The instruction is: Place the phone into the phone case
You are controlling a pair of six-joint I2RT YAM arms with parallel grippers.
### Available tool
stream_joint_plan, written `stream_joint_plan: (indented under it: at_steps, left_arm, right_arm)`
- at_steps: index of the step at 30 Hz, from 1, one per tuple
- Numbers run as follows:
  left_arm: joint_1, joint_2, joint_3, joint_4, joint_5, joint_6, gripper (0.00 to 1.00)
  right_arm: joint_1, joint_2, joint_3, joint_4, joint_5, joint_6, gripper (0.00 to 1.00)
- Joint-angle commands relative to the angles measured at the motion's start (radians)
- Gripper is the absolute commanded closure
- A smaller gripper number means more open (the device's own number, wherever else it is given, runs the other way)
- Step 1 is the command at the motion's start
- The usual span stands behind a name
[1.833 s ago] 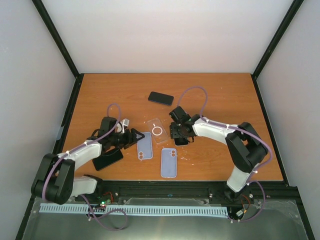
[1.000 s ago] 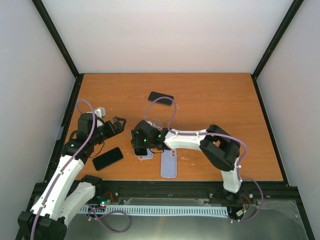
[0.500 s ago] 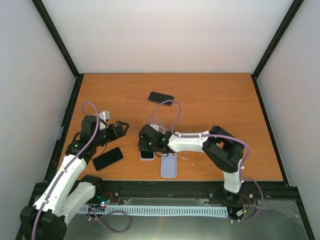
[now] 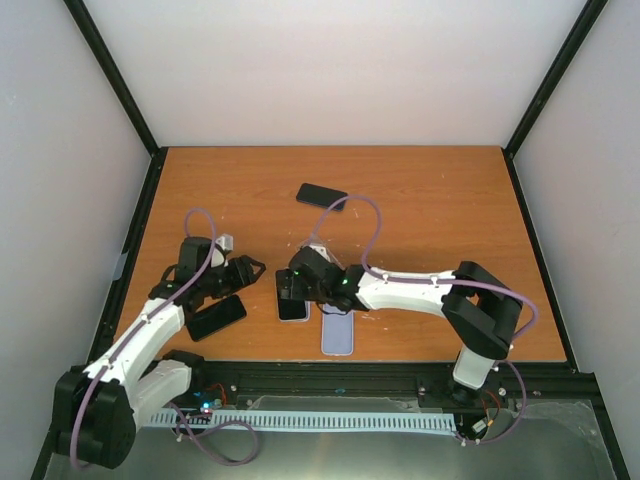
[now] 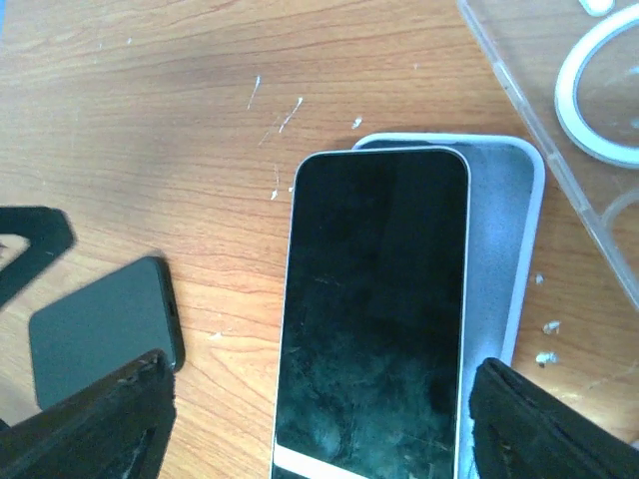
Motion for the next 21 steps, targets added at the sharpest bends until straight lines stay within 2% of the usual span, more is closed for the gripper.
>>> stream_joint_plan:
  at_steps: [1,4,7,12,16,18,21]
  left_arm:
    - [0.005,0.055,-0.019,0.108,0.076,0.009,0.37]
    - [0.005,0.101,-0.028,0.139,0.077,0.019,0.37]
    - [0.004,0.151,-0.054,0.205,0.114,0.023,0.36]
    - [-0.008,0.243,-0.084,0.285,0.157,0.024,0.43]
    - [-0.013,0.309,-0.066,0.286,0.172,0.049,0.46]
    - [-0.016,0.343,-0.053,0.289,0.183,0.064,0.56]
    - [-0.024,0.368,-0.057,0.315,0.188,0.061,0.61]
  right_arm:
    - [0.006,-0.034,-0.073,0.034,0.028,-0.002,0.25]
    - [-0.006,-0.04,-0.105,0.055,0.027,-0.005,0.35]
    - [-0.027,-0.029,-0.115,0.054,0.017,-0.001,0.41]
    - [-0.051,-0.004,-0.139,0.118,-0.036,-0.02,0.52]
    - [-0.06,0.009,-0.146,0.141,-0.05,-0.024,0.56]
    - [-0.064,0.015,-0.151,0.15,-0.054,-0.027,0.56]
    - [-0.069,0.022,-0.156,0.152,-0.054,-0.026,0.56]
